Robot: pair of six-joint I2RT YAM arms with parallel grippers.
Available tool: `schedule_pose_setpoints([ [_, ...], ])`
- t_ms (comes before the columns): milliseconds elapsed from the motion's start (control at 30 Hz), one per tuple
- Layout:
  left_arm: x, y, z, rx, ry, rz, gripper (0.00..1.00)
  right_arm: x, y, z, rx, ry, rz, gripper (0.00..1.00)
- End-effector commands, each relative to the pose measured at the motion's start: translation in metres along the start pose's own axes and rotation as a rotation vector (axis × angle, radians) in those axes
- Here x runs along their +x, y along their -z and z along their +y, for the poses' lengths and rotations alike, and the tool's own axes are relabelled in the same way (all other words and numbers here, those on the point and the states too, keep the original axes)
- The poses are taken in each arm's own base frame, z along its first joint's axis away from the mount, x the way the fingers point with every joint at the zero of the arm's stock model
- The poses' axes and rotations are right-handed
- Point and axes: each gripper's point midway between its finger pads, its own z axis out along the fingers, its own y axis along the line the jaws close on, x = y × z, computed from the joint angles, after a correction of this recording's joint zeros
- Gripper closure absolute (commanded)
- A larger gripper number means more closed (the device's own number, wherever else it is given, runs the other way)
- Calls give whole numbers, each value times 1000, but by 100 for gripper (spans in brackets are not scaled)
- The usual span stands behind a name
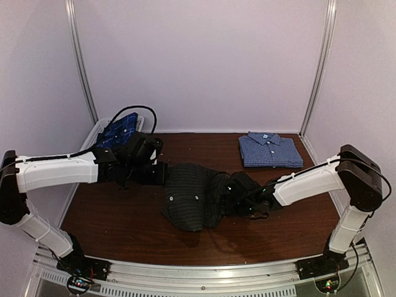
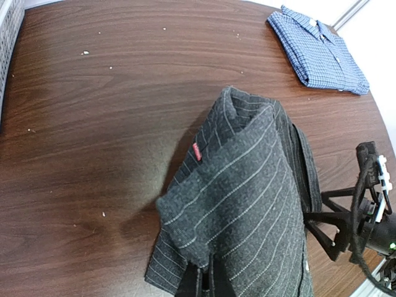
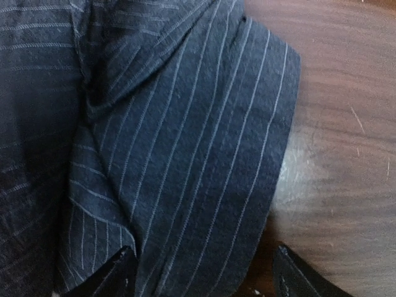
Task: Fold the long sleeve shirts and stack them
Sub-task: Pick up the crumpled shirt from the center of the board.
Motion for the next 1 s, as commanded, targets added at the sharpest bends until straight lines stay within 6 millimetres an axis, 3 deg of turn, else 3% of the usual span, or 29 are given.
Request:
schedule_pose_setpoints([
  [0,-14,-3,-5,9,-15,-16,100,2,-14,-2,42,-26,-19,28],
  [33,-15,-4,-5,9,-17,-15,100,3,-15,-2,44,-26,-19,32],
  [100,-16,-6,-5,10,-22,-10,100,0,-18,-3,58,-17,-25,50],
  [233,-15,-7,-6,10,-43,11,100,-23,-10,-8,123,16,-57,99],
  [333,-10,-5,-10,28,-71,43,100,-58,9,-15,166,25,-120,100],
  [467,2,1,-18,78,-98,85,100,-120,48,-18,188,35,-232,100],
  [700,24,33,-46,183,-146,114,100,-217,103,-9,184,73,-381,100],
  [833,55,39,-43,181,-136,168,100,-255,108,14,159,128,-416,100],
  [967,83,31,-24,144,-102,220,99,-275,86,46,93,196,-406,100],
])
